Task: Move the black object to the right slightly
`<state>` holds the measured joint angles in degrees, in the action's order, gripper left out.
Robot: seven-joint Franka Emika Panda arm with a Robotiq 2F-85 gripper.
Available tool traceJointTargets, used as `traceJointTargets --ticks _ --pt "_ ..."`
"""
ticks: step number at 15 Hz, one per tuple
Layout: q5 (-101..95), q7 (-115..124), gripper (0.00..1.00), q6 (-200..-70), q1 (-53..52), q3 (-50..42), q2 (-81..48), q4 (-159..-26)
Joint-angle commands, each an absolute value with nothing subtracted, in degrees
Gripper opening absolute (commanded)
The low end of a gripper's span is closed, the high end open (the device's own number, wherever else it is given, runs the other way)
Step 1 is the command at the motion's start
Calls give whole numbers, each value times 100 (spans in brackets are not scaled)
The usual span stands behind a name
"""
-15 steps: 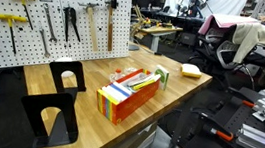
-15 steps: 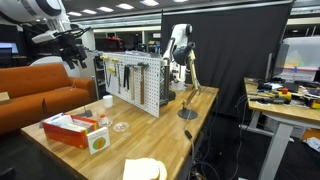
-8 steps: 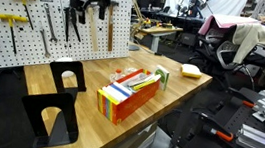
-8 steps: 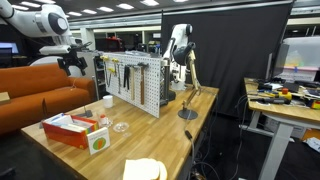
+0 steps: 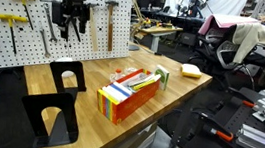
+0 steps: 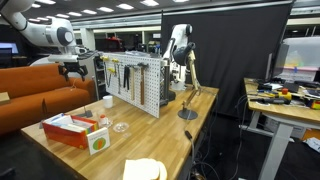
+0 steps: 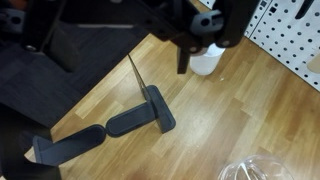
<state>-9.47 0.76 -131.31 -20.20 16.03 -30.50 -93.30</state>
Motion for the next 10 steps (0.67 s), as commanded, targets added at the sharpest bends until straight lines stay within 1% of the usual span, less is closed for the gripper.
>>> traceJointTargets --ticks 1,5,10 --pt "-871 35 100 -13119 -2121 1484 -3034 -9303" --pt "-1010 47 100 -13163 -2204 1428 -3028 -9349" --pt "-1154 -43 100 -13104 -2334 1319 -3403 -9118"
